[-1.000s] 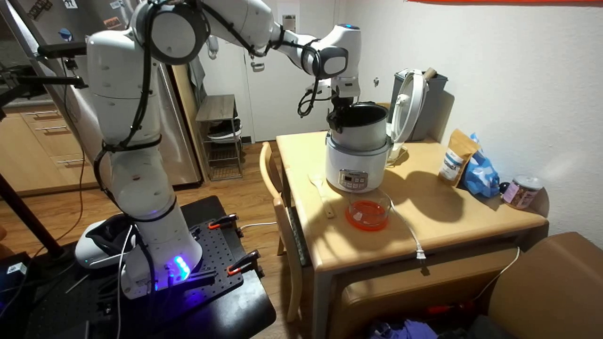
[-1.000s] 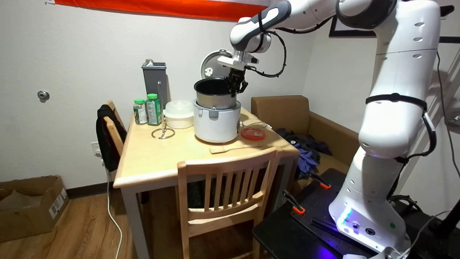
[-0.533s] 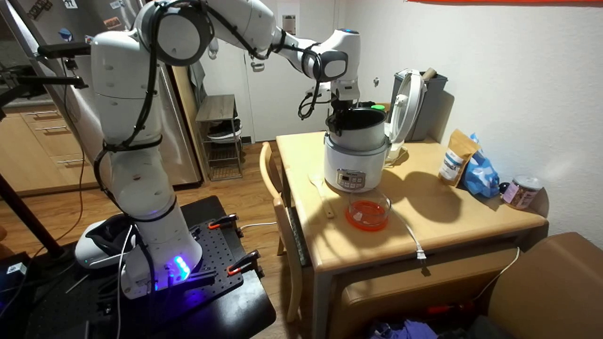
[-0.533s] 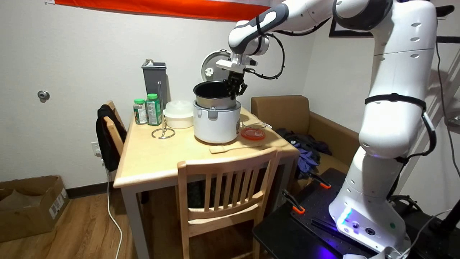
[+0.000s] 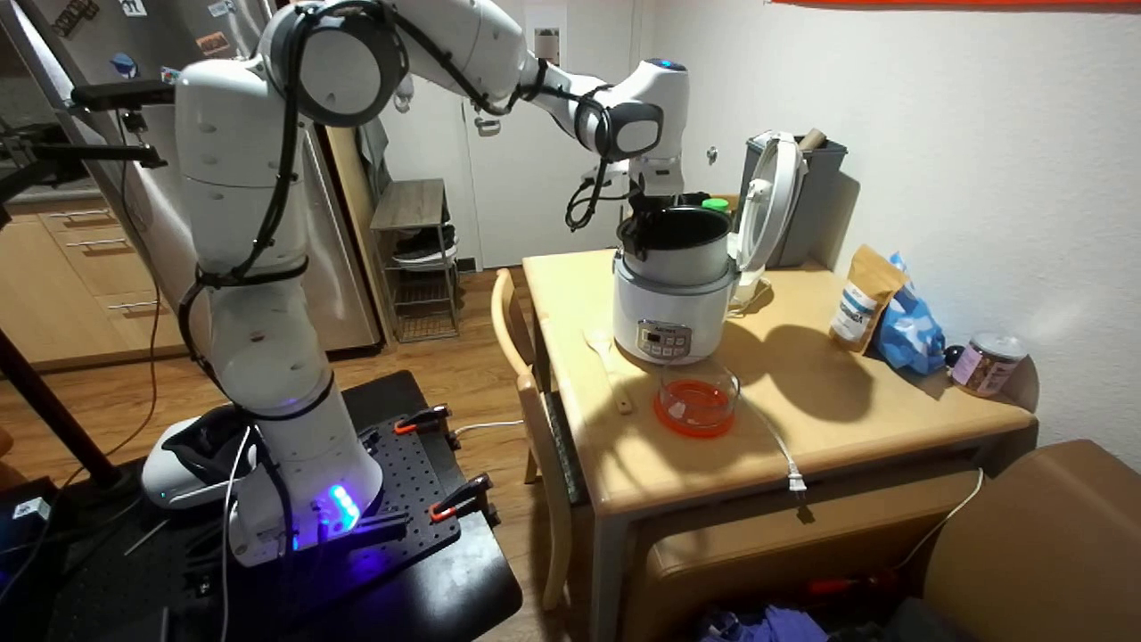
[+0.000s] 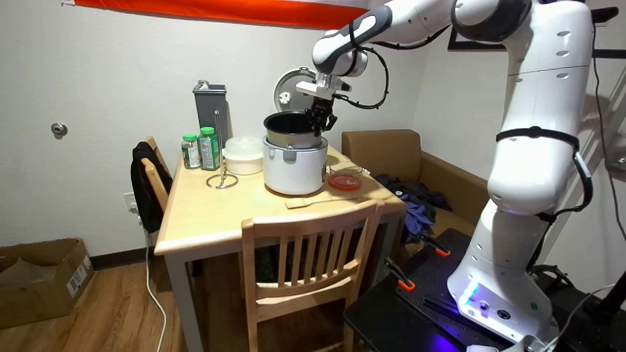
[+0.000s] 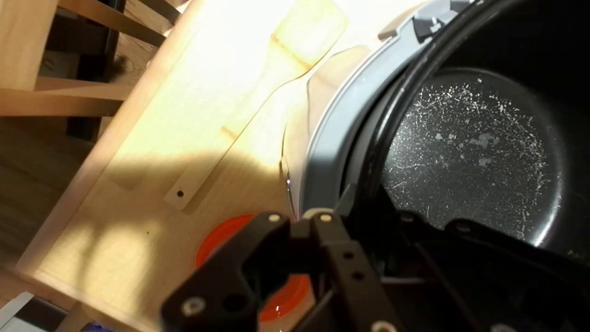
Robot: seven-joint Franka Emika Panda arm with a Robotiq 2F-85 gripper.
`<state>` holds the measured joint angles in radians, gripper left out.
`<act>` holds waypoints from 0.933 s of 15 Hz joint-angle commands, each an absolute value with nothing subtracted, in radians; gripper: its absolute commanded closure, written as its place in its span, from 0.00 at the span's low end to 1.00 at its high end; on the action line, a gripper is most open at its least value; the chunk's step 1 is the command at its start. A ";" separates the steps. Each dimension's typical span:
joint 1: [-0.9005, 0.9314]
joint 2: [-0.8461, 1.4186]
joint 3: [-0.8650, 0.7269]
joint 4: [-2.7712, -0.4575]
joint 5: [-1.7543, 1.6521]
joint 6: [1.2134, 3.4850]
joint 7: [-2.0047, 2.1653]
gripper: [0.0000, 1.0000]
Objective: Put the pot in the rice cooker
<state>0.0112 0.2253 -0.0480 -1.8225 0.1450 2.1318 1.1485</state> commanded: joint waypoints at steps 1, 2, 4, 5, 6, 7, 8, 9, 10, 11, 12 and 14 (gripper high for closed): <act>-0.009 0.217 -0.044 -1.832 0.212 2.119 1.094 0.98; -0.012 0.220 -0.045 -1.832 0.222 2.118 1.086 0.98; -0.018 0.225 -0.047 -1.833 0.239 2.117 1.079 0.98; -0.019 0.228 -0.050 -1.834 0.238 2.114 1.082 0.98; -0.021 0.231 -0.051 -1.835 0.241 2.113 1.079 0.98; -0.023 0.236 -0.052 -1.835 0.243 2.112 1.078 0.98; -0.024 0.241 -0.052 -1.835 0.248 2.112 1.076 0.98; -0.026 0.247 -0.051 -1.835 0.253 2.112 1.073 0.98; -0.027 0.252 -0.051 -1.835 0.257 2.111 1.073 0.98; -0.029 0.257 -0.050 -1.835 0.265 2.112 1.068 0.98; -0.030 0.262 -0.049 -1.835 0.269 2.111 1.067 0.98; -0.033 0.270 -0.050 -1.835 0.280 2.111 1.066 0.98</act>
<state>-0.0239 0.2815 -0.0495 -1.8237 0.2398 2.1318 1.1044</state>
